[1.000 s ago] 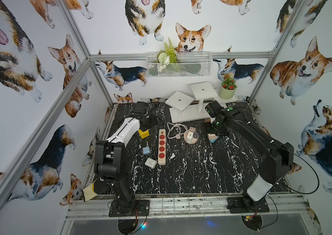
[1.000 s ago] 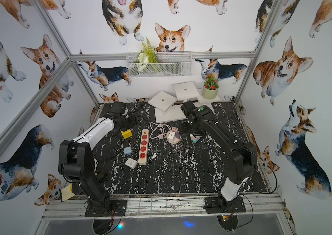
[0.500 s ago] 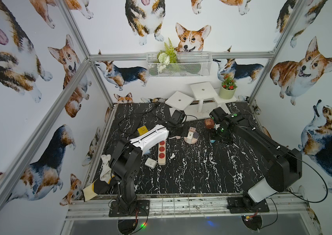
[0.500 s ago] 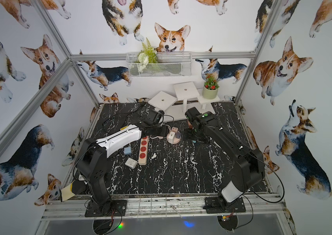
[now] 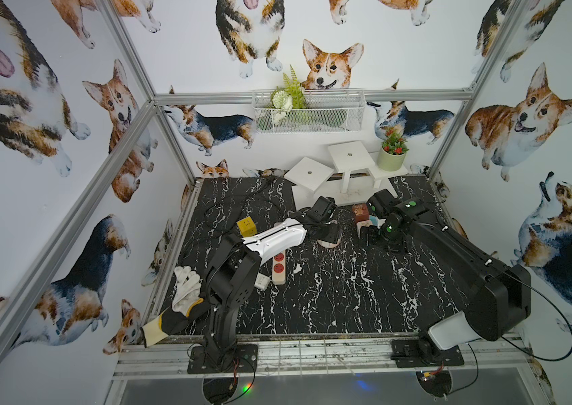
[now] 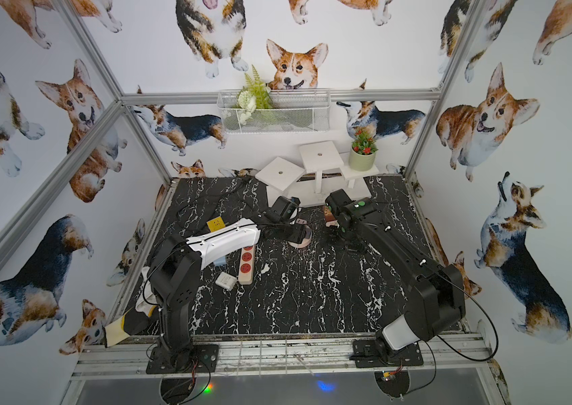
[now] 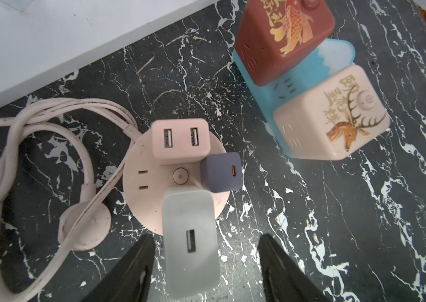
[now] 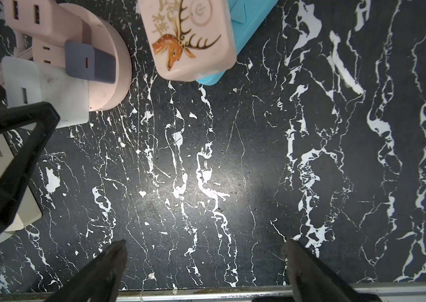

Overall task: Pull the plug off the socket
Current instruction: Remove the plug from the socket.

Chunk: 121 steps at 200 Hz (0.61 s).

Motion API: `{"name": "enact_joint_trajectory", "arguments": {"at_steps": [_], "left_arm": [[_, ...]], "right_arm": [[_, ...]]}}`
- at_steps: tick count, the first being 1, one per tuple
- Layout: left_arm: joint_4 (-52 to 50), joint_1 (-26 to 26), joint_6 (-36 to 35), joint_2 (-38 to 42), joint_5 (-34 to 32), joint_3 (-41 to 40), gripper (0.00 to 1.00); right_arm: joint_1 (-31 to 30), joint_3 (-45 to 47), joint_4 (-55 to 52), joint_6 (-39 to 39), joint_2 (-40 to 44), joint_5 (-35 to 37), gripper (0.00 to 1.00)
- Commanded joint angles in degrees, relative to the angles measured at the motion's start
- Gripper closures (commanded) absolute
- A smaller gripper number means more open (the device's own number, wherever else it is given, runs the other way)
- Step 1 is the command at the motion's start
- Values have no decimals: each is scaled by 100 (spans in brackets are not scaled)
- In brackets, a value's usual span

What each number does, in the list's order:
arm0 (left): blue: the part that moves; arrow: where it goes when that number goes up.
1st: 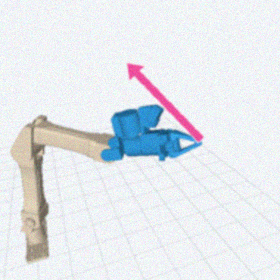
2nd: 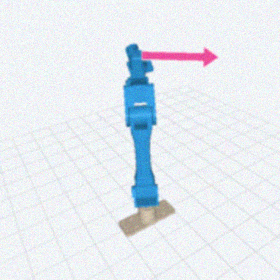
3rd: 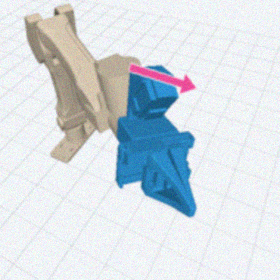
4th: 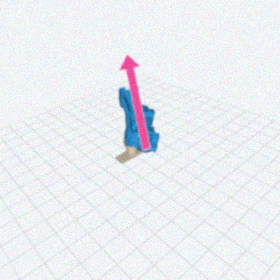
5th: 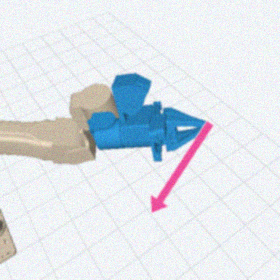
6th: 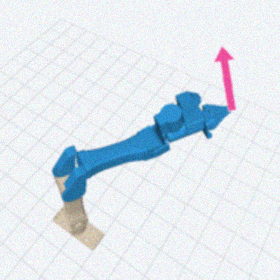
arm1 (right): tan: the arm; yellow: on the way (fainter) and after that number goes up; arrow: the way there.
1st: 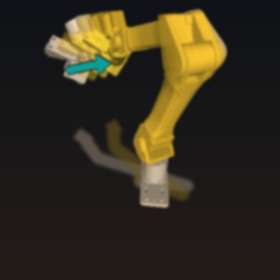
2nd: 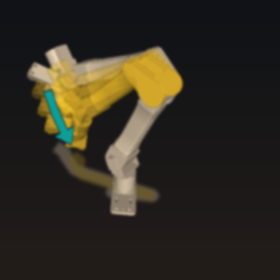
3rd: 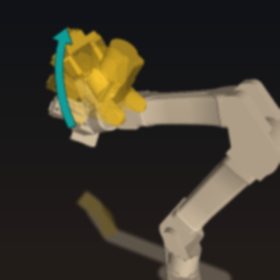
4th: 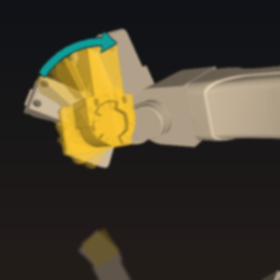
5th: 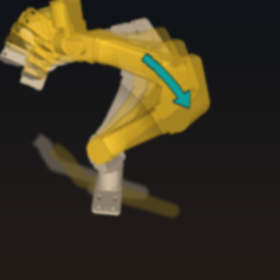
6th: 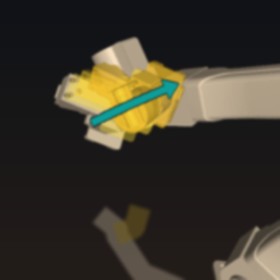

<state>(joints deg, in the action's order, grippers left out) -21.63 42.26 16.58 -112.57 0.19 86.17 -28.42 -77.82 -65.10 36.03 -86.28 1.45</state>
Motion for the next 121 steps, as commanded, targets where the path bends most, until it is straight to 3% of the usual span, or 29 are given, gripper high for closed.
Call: {"name": "enact_joint_trajectory", "arguments": {"at_steps": [1, 43, 81, 93, 108, 121], "left_arm": [[-394, 1, -11, -119, -216, 154, 32], [-456, -1, -23, -111, -232, -47, 36], [-470, 0, -55, -39, -106, -92, 48], [-479, -8, -11, 20, -44, -99, 58], [-515, -7, 67, 109, -1, -117, 81], [-635, -8, 175, 177, -14, -118, 91]], "right_arm": [[17, 43, 102, 91, 17, -64, 0], [21, 114, 182, 202, 14, -144, 0], [18, 288, 300, 368, 100, -256, 0], [15, 401, 477, 520, 151, -434, 0], [13, 703, 964, 853, 274, -790, 1], [6, 1098, 1591, 1180, 418, -1099, 1]]}}
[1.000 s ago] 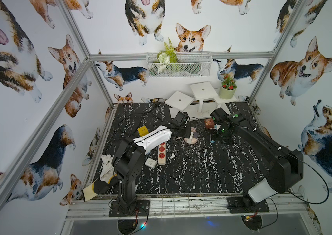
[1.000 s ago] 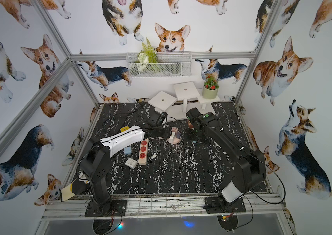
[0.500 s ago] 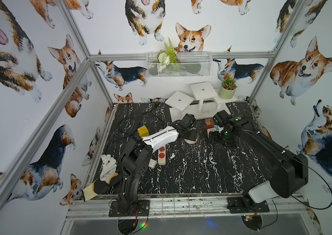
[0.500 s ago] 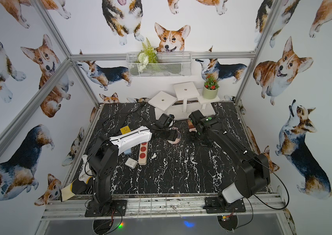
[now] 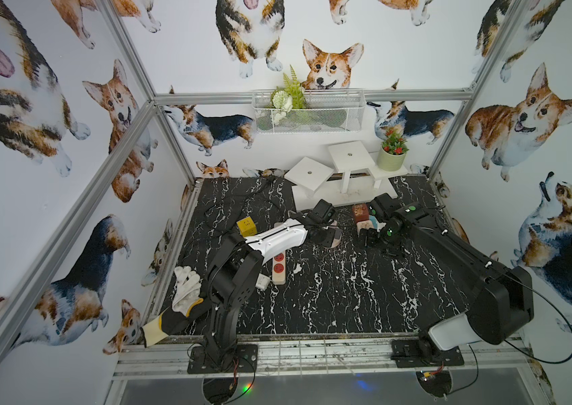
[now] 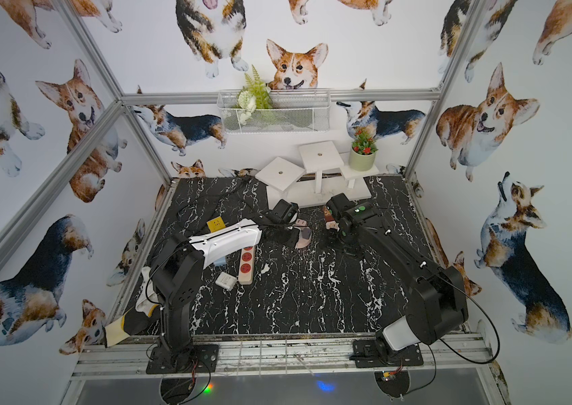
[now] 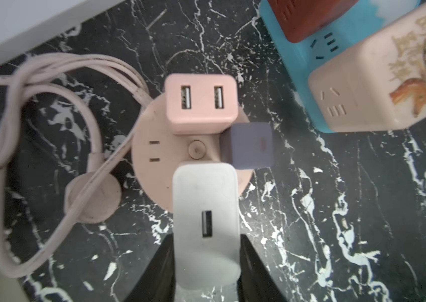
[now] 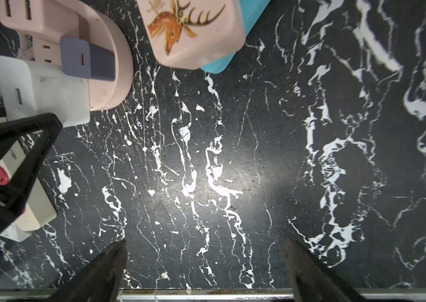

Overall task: Pull the plug off the socket
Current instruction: Remove the plug from the socket.

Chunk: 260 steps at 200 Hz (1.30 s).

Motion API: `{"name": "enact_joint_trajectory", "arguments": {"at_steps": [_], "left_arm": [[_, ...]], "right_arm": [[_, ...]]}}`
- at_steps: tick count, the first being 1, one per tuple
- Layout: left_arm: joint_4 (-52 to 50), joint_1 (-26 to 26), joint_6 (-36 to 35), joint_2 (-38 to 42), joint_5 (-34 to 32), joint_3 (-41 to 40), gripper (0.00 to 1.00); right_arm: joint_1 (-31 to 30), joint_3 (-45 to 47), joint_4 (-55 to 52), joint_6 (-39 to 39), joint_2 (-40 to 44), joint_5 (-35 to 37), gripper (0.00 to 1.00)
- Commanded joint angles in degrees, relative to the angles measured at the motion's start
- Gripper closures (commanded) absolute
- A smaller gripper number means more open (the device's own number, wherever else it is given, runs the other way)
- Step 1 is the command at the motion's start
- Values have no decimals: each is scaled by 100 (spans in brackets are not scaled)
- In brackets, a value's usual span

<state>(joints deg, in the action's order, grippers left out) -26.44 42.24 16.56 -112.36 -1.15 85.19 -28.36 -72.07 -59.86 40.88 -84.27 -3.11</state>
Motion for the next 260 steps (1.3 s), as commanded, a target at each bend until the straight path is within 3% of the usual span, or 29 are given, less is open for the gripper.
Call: {"name": "enact_joint_trajectory", "arguments": {"at_steps": [1, 20, 67, 85, 120, 151, 218, 253, 260], "left_arm": [[-162, -5, 184, 162, 122, -20, 92], [-343, -5, 334, 276, 122, -67, 100], [-715, -5, 1260, 663, 273, -333, 100], [-828, 7, 1736, 825, 451, -512, 100], [-969, 74, 2009, 1092, 486, -785, 100], [-1193, 74, 1953, 1141, 748, -765, 100], [-1206, 74, 1929, 1147, 1218, -710, 100], [-1180, 74, 2047, 1202, 1314, -703, 100], [-1171, 73, 2074, 1216, 1335, -705, 100]], "right_arm": [[3, 556, 1109, 720, 231, -666, 1], [2, 1028, 1835, 1065, 425, -864, 3], [-41, 2286, 3534, 1793, 881, -1541, 8], [-169, 2725, 4064, 2221, 1115, -1354, 12], [-654, 3761, 6242, 2944, 1346, -908, 25], [-815, 4092, 7376, 3407, 876, -870, 35], [-1166, 3842, 8358, 3595, -105, -768, 36], [-1276, 3997, 8627, 3772, -193, -616, 36], [-1277, 4098, 8795, 3852, -220, -633, 41]]}}
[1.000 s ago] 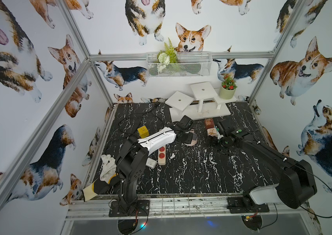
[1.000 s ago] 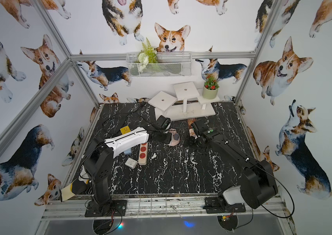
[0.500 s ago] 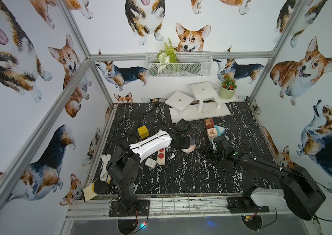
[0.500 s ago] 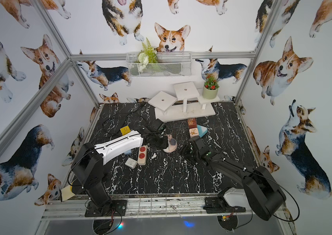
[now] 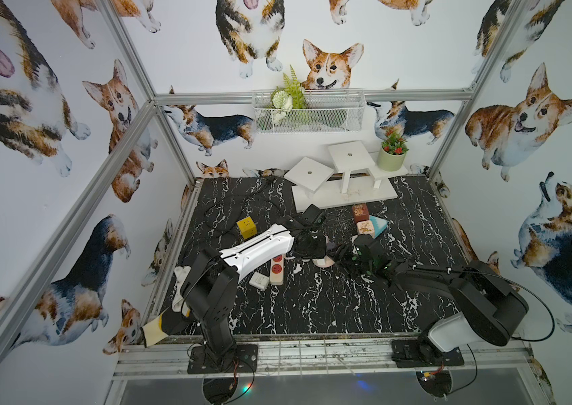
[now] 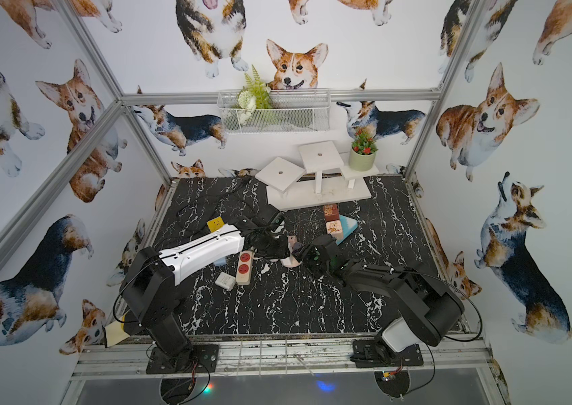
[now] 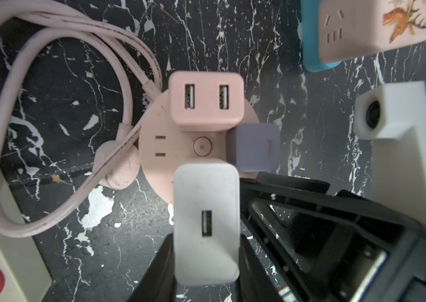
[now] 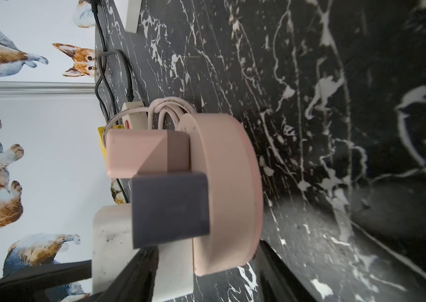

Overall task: Pull the plug off the socket
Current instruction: Remove the plug from the socket.

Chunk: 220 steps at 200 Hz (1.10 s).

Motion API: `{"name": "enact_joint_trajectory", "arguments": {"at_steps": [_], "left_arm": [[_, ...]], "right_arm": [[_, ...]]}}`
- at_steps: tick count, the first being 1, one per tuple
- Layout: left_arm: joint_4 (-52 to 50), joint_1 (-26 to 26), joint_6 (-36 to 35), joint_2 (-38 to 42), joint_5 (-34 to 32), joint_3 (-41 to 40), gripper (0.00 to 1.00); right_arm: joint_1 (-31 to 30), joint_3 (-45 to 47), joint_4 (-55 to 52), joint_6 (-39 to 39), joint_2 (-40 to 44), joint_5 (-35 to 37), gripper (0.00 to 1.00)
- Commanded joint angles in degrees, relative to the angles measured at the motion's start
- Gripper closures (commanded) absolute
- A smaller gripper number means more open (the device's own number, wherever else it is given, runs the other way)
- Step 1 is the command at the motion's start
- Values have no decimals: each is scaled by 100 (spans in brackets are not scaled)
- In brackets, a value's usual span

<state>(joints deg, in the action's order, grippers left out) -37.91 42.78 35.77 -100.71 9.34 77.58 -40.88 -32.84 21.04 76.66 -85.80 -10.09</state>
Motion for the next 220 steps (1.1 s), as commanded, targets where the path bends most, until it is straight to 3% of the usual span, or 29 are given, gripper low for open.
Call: {"name": "enact_joint_trajectory", "arguments": {"at_steps": [1, 44, 109, 156, 186, 220], "left_arm": [[-24, 19, 155, 51, 286, 60, 100], [77, 33, 333, 82, 400, 55, 100], [187, 63, 602, 191, 629, 20, 100], [183, 98, 668, 192, 722, 73, 100], [187, 98, 668, 170, 722, 90, 100], [179, 94, 749, 163, 583, 110, 100]], "right_arm": [[-25, 187, 725, 281, -68, 62, 41], [-46, 376, 905, 7, -75, -216, 45], [-43, 506, 1867, 394, -325, -165, 46], [-43, 610, 2598, 755, -690, -22, 56], [-61, 531, 2330, 590, -609, -59, 67], [-75, 584, 1700, 481, -326, 69, 98]]}}
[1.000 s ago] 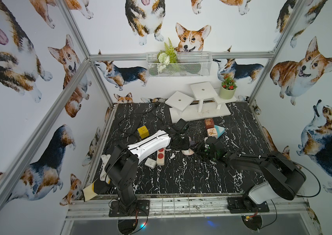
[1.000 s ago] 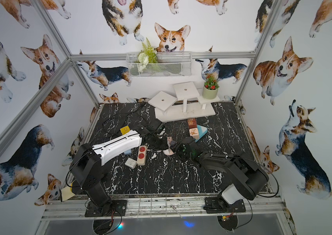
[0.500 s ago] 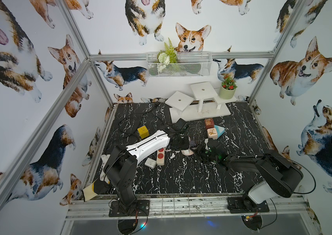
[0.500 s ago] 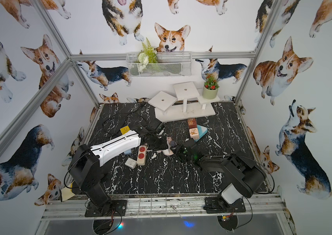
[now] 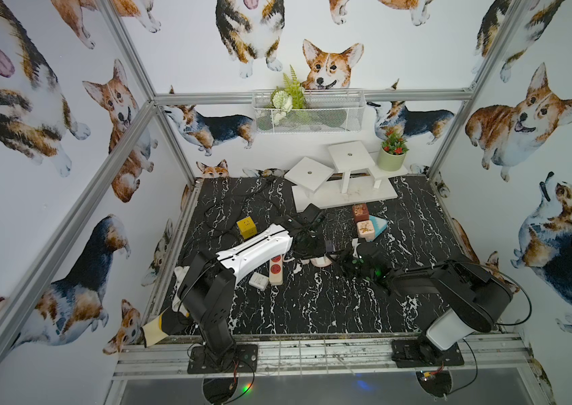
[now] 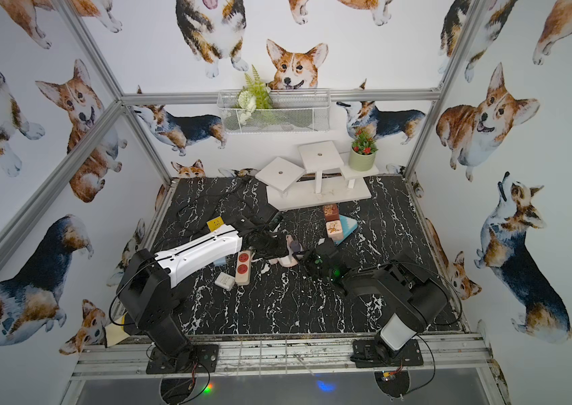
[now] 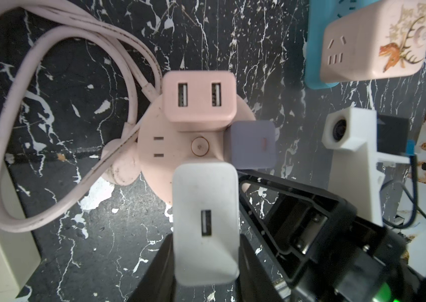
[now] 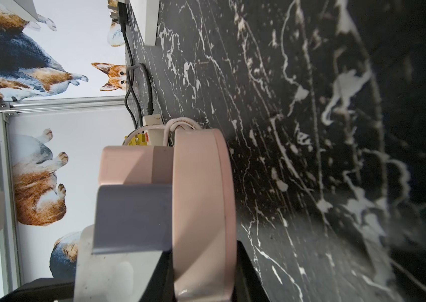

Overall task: Pull the plug off the socket
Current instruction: Remove the plug from the socket.

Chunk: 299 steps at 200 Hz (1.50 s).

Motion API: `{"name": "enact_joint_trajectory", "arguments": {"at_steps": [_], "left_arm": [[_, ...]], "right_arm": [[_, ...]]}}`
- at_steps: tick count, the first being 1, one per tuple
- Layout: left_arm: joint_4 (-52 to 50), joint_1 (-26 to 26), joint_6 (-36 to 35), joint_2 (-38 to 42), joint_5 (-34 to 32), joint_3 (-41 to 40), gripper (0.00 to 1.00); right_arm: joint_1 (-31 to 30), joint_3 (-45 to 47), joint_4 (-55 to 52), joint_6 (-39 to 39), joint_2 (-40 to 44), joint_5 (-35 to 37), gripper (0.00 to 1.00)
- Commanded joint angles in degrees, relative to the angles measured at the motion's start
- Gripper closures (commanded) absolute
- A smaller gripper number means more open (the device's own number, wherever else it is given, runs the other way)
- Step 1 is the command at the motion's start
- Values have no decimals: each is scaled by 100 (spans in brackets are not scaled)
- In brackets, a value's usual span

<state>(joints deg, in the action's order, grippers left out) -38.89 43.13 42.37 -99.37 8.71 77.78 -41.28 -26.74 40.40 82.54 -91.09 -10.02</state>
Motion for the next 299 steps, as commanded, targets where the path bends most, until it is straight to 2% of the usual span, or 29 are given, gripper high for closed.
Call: {"name": "enact_joint_trajectory", "arguments": {"at_steps": [1, 34, 64, 80, 92, 118, 131, 147, 162, 176, 223, 260, 299], "left_arm": [[277, 61, 97, 31, 639, 94, 100], [312, 34, 281, 105, 439, 114, 100], [554, -76, 718, 170, 605, -21, 100], [645, -82, 821, 224, 533, -64, 100], [351, -35, 616, 160, 329, 122, 100], [-1162, 240, -396, -430, -334, 1151, 100], [-1406, 384, -625, -555, -536, 1371, 100], [-1071, 301, -226, -381, -349, 1077, 100], [-207, 105, 463, 7, -14, 434, 100], [77, 8, 711, 269, -18, 121, 100], [353, 28, 453, 566, -197, 2, 100], [-797, 418, -500, -101, -647, 817, 100], [-533, 389, -91, 107, -570, 724, 100]], "right_arm": [[-33, -20, -262, -107, 213, 71, 99], [-30, 2, -1097, -301, 516, 253, 100], [-71, -82, -1955, -497, 670, 397, 100], [-76, 32, -2025, -465, 664, 439, 100], [-74, 145, -2038, -415, 670, 465, 100], [-73, 169, -2360, -487, 780, 523, 100], [-75, 167, -2478, -511, 859, 580, 100], [-74, 163, -2523, -495, 885, 623, 100], [-74, 141, -2521, -514, 881, 622, 100], [-79, 78, -2554, -596, 862, 550, 100], [-78, 29, -2704, -650, 852, 528, 100], [-74, -11, -2805, -661, 874, 555, 100], [-81, -138, -2861, -811, 929, 489, 100]]}}
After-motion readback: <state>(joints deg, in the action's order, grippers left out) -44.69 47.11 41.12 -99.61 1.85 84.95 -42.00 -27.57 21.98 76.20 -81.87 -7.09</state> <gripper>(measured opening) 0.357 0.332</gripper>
